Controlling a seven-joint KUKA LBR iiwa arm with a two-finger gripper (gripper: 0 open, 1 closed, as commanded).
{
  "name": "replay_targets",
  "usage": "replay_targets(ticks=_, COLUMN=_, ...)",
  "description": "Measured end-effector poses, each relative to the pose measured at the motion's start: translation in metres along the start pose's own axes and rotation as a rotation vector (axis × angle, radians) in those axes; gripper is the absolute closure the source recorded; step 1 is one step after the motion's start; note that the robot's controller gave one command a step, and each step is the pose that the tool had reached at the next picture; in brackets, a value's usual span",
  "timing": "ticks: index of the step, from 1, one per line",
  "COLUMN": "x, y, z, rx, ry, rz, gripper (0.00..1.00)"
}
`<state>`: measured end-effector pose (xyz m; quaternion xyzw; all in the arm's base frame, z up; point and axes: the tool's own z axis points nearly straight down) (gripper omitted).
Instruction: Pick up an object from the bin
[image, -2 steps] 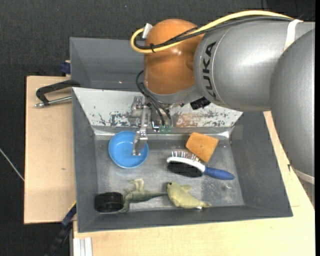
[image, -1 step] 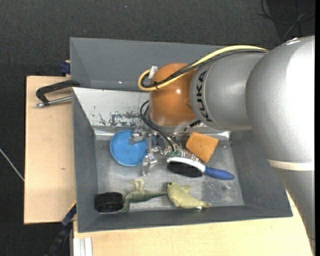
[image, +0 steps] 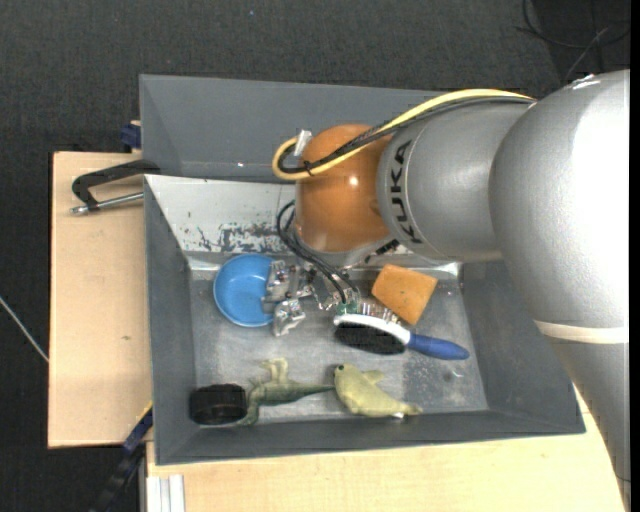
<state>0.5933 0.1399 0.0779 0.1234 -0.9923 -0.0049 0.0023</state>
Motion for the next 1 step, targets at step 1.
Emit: replay_targets(ticks=1, x=-0.001, y=0.0233, z=-0.1525, rx=0.01, ry=-0.019, rz=-0.06, gripper=1.0)
